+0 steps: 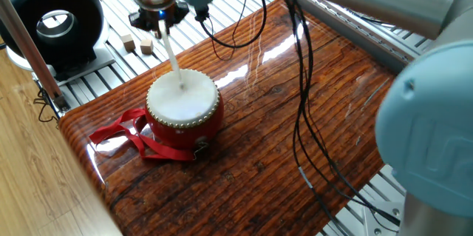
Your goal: Play the drum
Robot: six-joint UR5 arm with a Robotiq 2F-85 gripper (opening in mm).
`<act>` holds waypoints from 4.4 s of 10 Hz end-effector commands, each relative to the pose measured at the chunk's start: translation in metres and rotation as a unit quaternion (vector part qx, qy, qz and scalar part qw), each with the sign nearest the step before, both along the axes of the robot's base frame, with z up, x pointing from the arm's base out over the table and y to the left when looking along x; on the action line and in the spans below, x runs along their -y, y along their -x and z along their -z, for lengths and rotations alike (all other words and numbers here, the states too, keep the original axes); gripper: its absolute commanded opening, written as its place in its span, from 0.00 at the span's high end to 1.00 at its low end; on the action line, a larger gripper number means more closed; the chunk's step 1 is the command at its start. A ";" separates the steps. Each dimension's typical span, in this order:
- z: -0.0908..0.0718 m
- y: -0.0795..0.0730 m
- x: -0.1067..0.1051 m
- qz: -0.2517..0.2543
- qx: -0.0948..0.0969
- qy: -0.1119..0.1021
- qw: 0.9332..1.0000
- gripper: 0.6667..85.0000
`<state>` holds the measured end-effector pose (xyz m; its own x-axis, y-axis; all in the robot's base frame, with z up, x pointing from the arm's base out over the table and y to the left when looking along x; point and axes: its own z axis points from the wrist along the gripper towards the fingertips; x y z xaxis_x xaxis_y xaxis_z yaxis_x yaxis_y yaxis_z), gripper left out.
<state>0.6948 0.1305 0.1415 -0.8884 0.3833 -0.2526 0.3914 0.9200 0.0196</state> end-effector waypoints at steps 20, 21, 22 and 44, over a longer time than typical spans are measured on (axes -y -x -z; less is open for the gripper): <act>-0.006 0.046 -0.061 -0.312 -0.037 -0.034 0.949 1.00; -0.007 0.045 -0.067 -0.311 -0.032 -0.044 0.949 1.00; -0.007 0.044 -0.068 -0.311 -0.031 -0.047 0.949 1.00; -0.010 0.072 -0.063 -0.342 -0.058 -0.052 0.937 0.25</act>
<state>0.6298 0.1882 0.1482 -0.9564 -0.2508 -0.1495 -0.2652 0.9604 0.0850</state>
